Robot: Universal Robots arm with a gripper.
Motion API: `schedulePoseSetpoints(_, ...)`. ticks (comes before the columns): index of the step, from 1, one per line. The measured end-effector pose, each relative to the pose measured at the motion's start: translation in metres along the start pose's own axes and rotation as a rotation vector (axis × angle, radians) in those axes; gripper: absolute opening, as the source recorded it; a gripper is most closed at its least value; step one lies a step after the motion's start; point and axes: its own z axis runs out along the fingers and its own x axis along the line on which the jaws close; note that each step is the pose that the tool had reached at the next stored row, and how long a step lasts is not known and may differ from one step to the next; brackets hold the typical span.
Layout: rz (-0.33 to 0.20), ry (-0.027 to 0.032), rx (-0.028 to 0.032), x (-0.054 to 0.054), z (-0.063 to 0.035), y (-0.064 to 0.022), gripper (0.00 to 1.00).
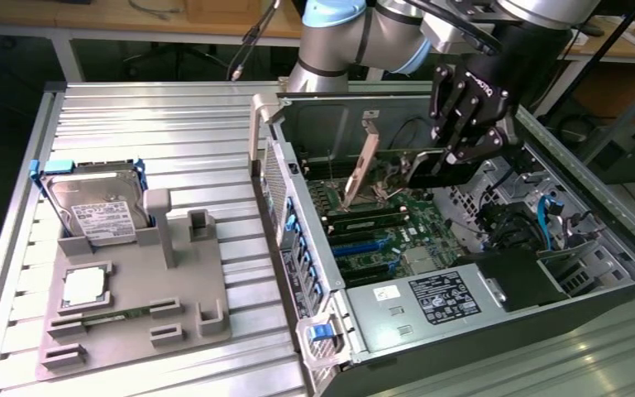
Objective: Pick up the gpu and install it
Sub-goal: 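Insert the gpu into the slot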
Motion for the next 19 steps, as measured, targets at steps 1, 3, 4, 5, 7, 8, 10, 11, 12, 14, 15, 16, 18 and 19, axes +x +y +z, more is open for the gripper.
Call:
schedulePoseSetpoints(1,0.000,-0.0001,0.0000,0.0000,0.0004,0.0000,0.27)
schedulePoseSetpoints(3,0.000,0.0000,0.0000,0.0000,0.0012,0.0000,0.27)
schedulePoseSetpoints(4,0.000,0.0000,0.0000,0.0000,0.0015,0.0000,0.27)
schedulePoseSetpoints(5,0.000,0.0000,0.0000,0.0000,0.0019,0.0000,0.27)
schedulePoseSetpoints(7,0.000,0.0000,0.0000,0.0001,0.0027,-0.0001,0.27)
schedulePoseSetpoints(8,0.000,-0.0001,0.0000,0.0001,0.0031,-0.0001,0.27)
schedulePoseSetpoints(10,0.000,0.0000,0.0000,0.0001,0.0037,-0.0001,0.27)
schedulePoseSetpoints(11,0.000,-0.0001,0.0000,0.0001,0.0041,-0.0001,0.27)
schedulePoseSetpoints(12,0.000,-0.0001,0.0000,0.0001,0.0044,-0.0001,0.27)
schedulePoseSetpoints(14,0.000,0.0000,0.0000,0.0001,0.0050,-0.0001,0.27)
schedulePoseSetpoints(15,0.000,0.0000,0.0000,0.0001,0.0054,-0.0001,0.27)
schedulePoseSetpoints(16,0.000,0.0000,0.0000,0.0001,0.0057,-0.0001,0.27)
schedulePoseSetpoints(18,0.000,0.0000,0.0000,0.0001,0.0063,-0.0001,0.27)
schedulePoseSetpoints(19,0.000,0.0000,0.0000,0.0001,0.0065,-0.0002,0.27)
